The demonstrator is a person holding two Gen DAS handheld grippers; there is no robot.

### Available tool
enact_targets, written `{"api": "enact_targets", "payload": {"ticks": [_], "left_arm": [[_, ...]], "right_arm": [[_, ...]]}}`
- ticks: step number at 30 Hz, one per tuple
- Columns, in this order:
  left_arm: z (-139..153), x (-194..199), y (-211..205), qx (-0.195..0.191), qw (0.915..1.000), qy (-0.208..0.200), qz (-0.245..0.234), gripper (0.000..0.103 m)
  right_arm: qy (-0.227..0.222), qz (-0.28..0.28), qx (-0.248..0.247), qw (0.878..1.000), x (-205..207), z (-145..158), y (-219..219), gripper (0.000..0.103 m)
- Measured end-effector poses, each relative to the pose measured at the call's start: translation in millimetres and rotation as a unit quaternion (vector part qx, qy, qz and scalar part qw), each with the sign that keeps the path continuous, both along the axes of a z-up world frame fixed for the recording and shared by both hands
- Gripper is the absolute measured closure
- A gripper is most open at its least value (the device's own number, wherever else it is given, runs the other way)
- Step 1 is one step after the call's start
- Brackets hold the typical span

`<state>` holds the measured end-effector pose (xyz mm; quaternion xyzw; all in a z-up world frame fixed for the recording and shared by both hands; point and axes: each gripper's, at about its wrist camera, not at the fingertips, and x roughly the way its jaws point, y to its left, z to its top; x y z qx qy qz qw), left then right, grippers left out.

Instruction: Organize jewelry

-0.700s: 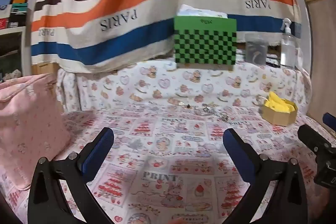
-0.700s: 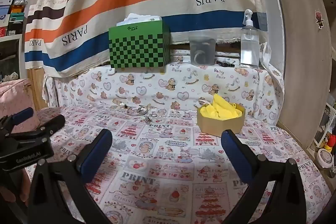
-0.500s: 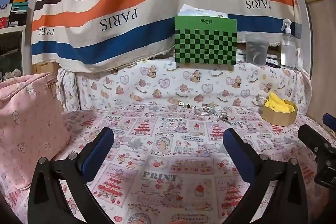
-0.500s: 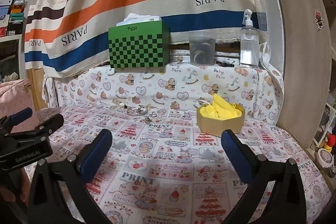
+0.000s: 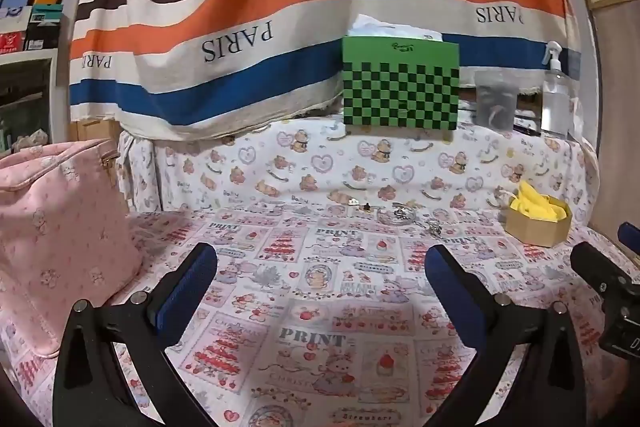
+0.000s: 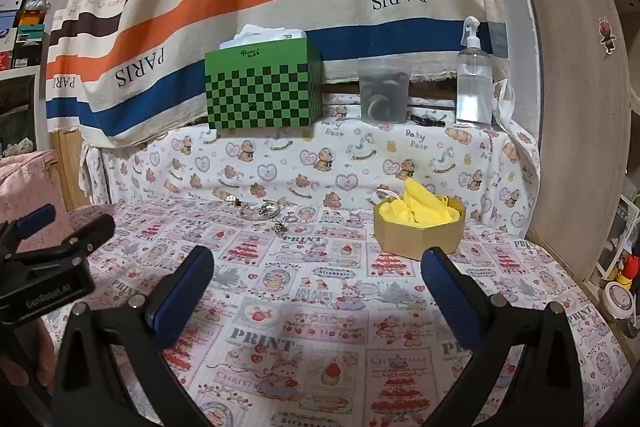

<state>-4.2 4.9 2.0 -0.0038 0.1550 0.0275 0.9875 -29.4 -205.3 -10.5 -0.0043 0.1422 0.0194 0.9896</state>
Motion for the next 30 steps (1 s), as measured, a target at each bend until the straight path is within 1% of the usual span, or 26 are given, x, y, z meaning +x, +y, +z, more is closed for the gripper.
{"api": "enact_targets", "payload": {"ticks": [5,9,17,30], "left_arm": [[0.5,-0.3,0.0,0.000,1.0000,0.000,-0.004,0.000],[0.5,0.7,-0.2,0.001,0.9999,0.000,0.013,0.000],[0.0,1.0,0.4,-0.001,1.0000,-0.001,-0.005,0.000],[-1.7,1.2,0.9,0.000,1.0000,-0.002,0.006,0.000]], "right_arm": [[-0.001,-0.004,0.005,1.000,1.0,-0.4,-0.5,0.000],[-0.001,-0.001,0.003,1.000,-0.6,-0.3,-0.4,0.000],[0.000,-0.010,0.000,1.000,0.0,-0.2,-0.1,0.000],[0.001,-0.016,0.002,1.000,0.3,-0.1,-0.1,0.000]]}}
